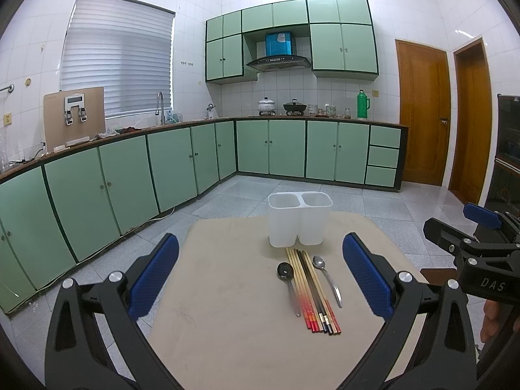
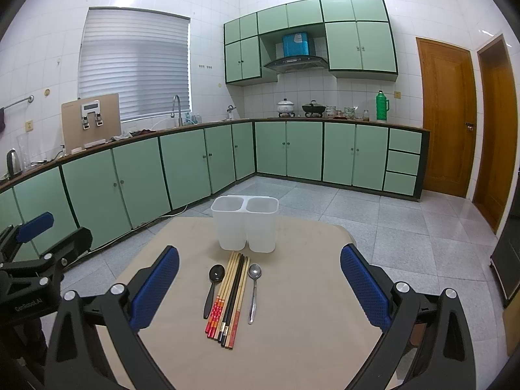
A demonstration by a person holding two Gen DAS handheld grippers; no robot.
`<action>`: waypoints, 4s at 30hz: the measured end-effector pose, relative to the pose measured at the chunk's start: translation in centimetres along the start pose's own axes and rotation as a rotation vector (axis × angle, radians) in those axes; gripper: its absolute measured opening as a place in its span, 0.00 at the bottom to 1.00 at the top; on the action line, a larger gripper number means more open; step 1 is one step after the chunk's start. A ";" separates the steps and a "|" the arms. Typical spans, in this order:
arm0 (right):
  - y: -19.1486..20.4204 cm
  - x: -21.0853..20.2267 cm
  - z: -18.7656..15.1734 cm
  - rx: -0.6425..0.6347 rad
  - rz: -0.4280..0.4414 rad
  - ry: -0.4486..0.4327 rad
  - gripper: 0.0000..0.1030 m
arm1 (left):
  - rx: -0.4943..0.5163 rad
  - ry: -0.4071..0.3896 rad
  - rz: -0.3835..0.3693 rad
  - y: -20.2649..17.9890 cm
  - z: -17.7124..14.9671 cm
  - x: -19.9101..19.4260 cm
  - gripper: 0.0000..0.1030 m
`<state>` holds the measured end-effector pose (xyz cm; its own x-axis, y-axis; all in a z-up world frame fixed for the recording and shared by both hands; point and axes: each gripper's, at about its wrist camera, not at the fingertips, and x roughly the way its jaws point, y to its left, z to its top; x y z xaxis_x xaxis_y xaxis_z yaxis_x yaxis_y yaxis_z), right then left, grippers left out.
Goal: Organize utensils
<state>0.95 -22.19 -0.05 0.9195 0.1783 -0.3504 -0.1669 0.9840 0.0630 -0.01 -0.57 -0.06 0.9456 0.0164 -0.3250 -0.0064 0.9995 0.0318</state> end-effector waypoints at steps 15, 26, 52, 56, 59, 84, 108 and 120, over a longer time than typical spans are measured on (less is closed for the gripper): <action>0.5 0.3 0.1 0.006 -0.003 0.004 0.94 | 0.005 -0.001 0.003 0.2 0.1 -0.1 0.95; 0.4 0.6 -0.4 0.009 -0.002 0.010 0.94 | 0.004 0.000 0.003 0.0 0.0 0.0 0.95; 0.3 1.7 -1.0 0.017 -0.005 0.032 0.94 | 0.002 0.010 0.006 0.5 -0.3 0.5 0.95; 0.1 2.3 -1.0 0.018 -0.008 0.044 0.94 | 0.002 0.021 0.007 0.9 -0.6 1.4 0.95; 0.0 3.2 -1.1 0.014 -0.012 0.057 0.94 | 0.005 0.036 0.012 1.1 -0.5 2.3 0.95; -2.6 26.2 -6.7 -0.007 0.076 0.511 0.70 | 0.040 0.468 -0.004 2.4 -6.5 23.4 0.95; -1.8 28.4 -9.7 -0.100 0.066 0.568 0.61 | 0.101 0.586 -0.063 -0.8 -10.2 28.6 0.95; -3.0 29.4 -9.0 -0.081 0.044 0.560 0.61 | 0.086 0.613 -0.052 -0.1 -10.0 29.9 0.95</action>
<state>25.34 -19.92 -18.93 0.5852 0.1703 -0.7928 -0.2482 0.9684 0.0249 24.95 0.10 -19.26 0.5852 0.0061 -0.8109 0.0850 0.9940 0.0688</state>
